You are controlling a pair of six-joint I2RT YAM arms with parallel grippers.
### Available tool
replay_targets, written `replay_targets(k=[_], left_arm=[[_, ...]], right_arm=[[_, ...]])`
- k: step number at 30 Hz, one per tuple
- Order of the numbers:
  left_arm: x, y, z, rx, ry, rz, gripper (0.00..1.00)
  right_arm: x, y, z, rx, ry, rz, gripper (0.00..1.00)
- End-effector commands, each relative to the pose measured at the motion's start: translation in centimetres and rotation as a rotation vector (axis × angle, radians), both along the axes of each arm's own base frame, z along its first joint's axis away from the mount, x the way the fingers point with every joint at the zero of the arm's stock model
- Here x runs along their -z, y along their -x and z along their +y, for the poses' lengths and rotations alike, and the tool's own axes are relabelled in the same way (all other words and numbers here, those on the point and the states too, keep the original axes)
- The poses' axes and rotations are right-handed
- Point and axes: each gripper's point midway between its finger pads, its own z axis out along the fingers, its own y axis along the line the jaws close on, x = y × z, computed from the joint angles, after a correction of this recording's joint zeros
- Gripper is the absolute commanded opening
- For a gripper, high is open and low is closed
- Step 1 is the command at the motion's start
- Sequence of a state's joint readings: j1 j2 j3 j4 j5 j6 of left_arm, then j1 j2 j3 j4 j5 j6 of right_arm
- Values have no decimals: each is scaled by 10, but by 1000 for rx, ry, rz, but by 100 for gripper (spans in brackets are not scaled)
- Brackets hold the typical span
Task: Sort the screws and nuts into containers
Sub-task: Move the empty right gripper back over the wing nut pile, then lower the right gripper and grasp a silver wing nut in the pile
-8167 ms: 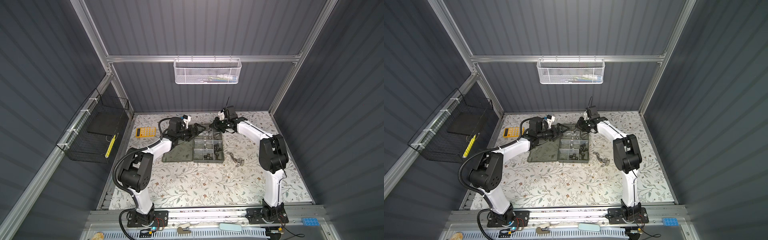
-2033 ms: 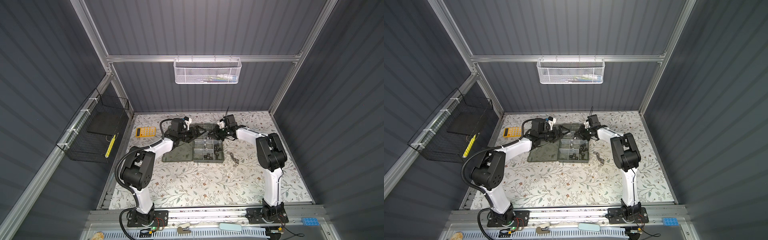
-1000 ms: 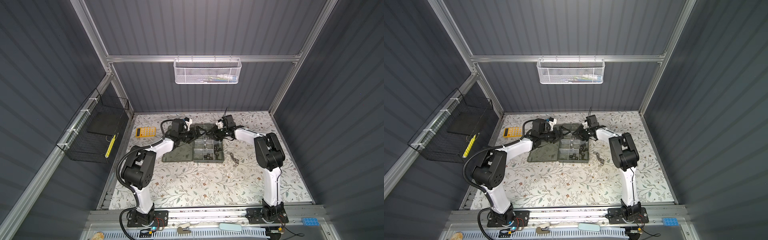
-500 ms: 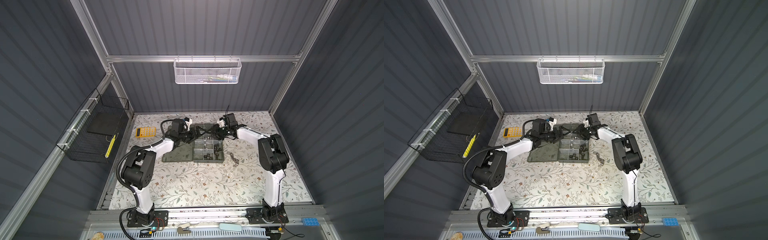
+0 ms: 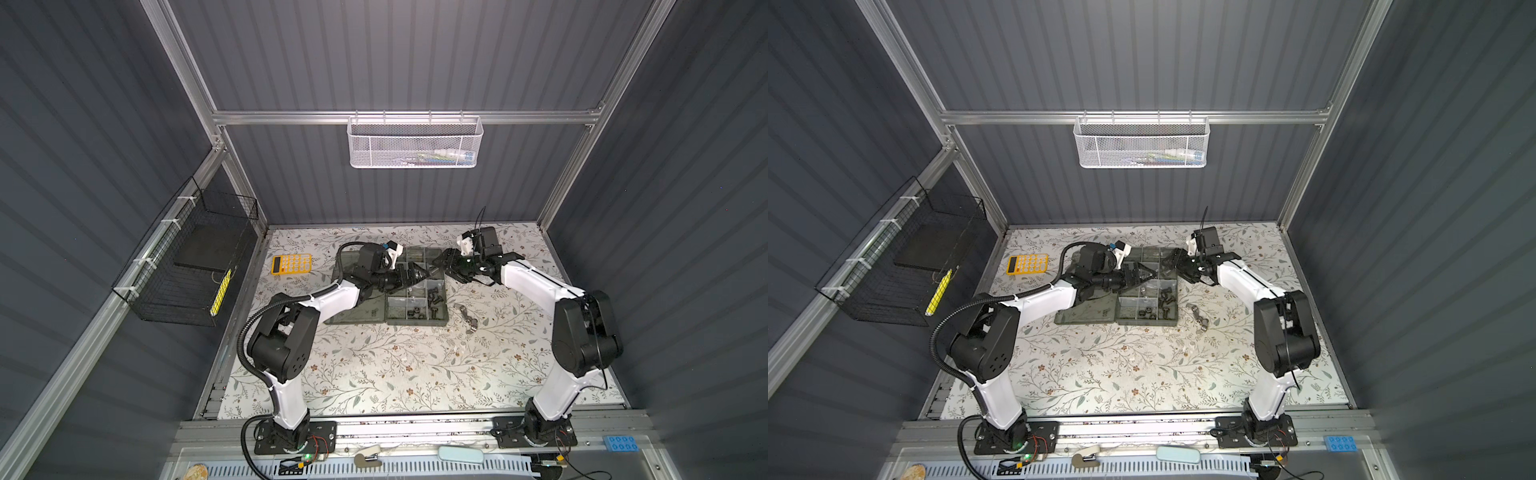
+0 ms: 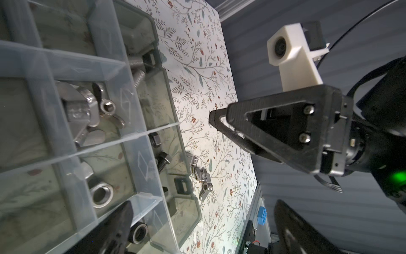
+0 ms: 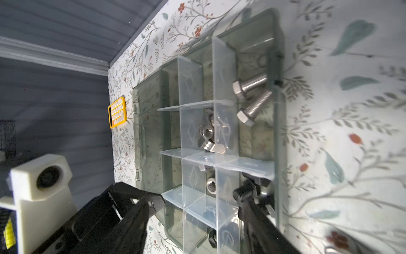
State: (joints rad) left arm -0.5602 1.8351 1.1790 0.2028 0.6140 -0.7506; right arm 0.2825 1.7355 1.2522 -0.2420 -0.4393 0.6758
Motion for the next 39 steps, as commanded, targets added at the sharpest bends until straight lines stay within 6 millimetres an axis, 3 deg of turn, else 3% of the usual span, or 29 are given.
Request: replay_targets(k=[1,7,10,21,28,39], left_arm=[[-20,10,-11,50,10,-57,100],[-13,21,-22,81,4,-46,100],[-12,24,-26,90,3,-46,100],[-7,40,-40,134,-12,-49,100],[-3,42,-43,140,-18,-41,100],[-1,44,-45,149,-26,-43,100]], right_arm=[[7,18,-27,23,110,3,79],[13,45,-62,84,217,3,99],[16,57,-74,105,256,5,99],[66,121,-107,144,391,175,99],[102,147,-110,147,407,258,72],[132,148,-98,84,528,325,46]])
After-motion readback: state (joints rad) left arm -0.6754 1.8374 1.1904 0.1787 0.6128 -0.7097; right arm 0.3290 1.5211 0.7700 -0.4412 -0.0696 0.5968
